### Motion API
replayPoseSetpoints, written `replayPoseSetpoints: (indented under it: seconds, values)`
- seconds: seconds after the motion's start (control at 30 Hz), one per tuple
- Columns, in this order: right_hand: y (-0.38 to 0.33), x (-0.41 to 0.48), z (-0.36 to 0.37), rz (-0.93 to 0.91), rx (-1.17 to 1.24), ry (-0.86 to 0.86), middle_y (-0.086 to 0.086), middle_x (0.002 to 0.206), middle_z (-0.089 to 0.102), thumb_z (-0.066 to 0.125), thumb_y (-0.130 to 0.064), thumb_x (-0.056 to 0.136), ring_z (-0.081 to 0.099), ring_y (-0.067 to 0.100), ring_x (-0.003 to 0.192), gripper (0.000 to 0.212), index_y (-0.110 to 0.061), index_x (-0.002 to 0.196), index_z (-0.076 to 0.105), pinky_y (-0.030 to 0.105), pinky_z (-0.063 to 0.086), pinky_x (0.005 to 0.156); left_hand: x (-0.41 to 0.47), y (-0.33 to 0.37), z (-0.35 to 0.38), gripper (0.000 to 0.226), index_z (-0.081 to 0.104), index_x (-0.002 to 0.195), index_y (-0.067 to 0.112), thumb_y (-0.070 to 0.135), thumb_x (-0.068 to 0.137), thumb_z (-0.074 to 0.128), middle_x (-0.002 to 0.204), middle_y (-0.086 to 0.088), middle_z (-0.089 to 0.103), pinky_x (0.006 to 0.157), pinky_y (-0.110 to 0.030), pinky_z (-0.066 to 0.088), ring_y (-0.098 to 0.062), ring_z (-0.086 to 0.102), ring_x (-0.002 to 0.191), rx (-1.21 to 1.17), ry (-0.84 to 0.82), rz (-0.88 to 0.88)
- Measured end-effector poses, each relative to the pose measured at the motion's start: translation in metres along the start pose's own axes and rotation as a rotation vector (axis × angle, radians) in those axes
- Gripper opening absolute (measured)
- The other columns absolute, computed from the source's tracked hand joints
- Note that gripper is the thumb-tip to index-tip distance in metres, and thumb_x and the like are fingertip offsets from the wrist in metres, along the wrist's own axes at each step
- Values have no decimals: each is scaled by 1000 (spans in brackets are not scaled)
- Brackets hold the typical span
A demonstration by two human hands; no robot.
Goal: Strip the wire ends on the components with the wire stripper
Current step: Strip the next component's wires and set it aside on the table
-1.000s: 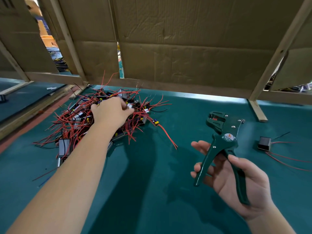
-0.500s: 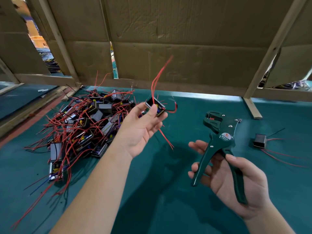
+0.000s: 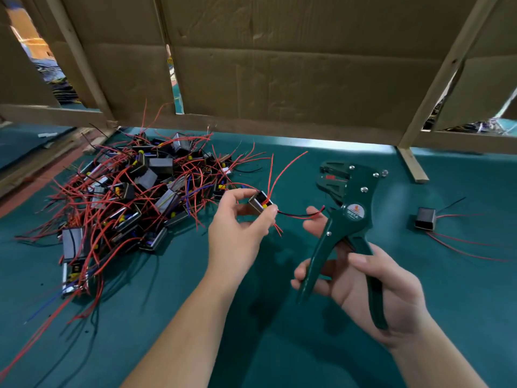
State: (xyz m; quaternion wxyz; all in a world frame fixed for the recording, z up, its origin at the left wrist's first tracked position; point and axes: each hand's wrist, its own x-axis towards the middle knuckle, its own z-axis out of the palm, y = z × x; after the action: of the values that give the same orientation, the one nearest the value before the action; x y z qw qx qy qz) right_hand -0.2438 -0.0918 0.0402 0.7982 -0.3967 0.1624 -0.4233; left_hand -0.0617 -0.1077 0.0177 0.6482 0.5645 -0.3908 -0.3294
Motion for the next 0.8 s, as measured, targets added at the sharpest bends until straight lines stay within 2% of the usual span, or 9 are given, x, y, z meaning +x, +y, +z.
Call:
replayPoseSetpoints:
  seconds: [0.1,0.17,0.23,0.3,0.4,0.47,0.53,0.7,0.8]
  values:
    - [3,3,3,-7,6,27,16,122,62,84,-23,61,62,44,82,88,6,134,45,59,50,78,-4,-4,0,34,53,97,32,25,76,79,88,7,65,76,-40,57,-6,68,71,154,8,16]
    - [3,5,1,3,17,54,18,126,60,85,-23,59,62,43,82,88,6,133,47,57,51,77,-6,-4,-1,39,47,103,28,25,77,76,101,6,51,85,-14,42,11,51,86,400,137,190]
    - [3,6,0,31,37,63,23,121,58,85,-23,58,62,43,82,86,6,131,51,56,51,76,-10,1,2,34,49,109,15,15,81,68,102,4,40,84,-7,31,6,41,92,479,179,511]
    - [2,6,0,67,55,45,27,112,56,84,-23,59,62,41,82,84,6,131,52,54,51,76,-18,4,10,27,51,106,11,3,82,59,99,4,40,80,-11,37,-1,44,87,454,62,683]
    - [3,6,1,96,75,11,26,105,59,82,-23,63,62,40,84,85,6,135,48,53,51,78,-24,10,19,29,43,97,25,0,84,47,101,0,53,68,-13,47,1,59,78,211,-217,384]
    - [3,5,1,90,81,0,26,103,61,82,-23,64,63,41,84,83,7,134,48,54,52,78,-22,7,19,26,40,97,27,2,92,46,106,-2,59,70,-22,48,-1,63,75,70,-389,150]
    - [2,5,2,87,69,-4,26,105,60,82,-23,63,63,42,84,81,6,132,51,55,52,78,-19,4,14,22,42,100,22,1,97,47,101,-1,63,74,-19,48,-1,64,76,42,-486,98]
    - [3,4,3,78,-8,0,23,107,62,84,-26,62,63,41,84,74,1,126,58,56,51,79,-17,5,9,23,53,109,25,7,95,56,79,5,71,65,-23,49,-8,60,63,-12,-418,6]
    - [3,1,4,86,-31,5,28,116,57,85,-25,62,61,43,83,77,2,128,56,58,50,77,-15,8,9,16,64,99,23,9,94,57,79,3,73,56,-20,46,-5,54,56,-67,-302,-41]
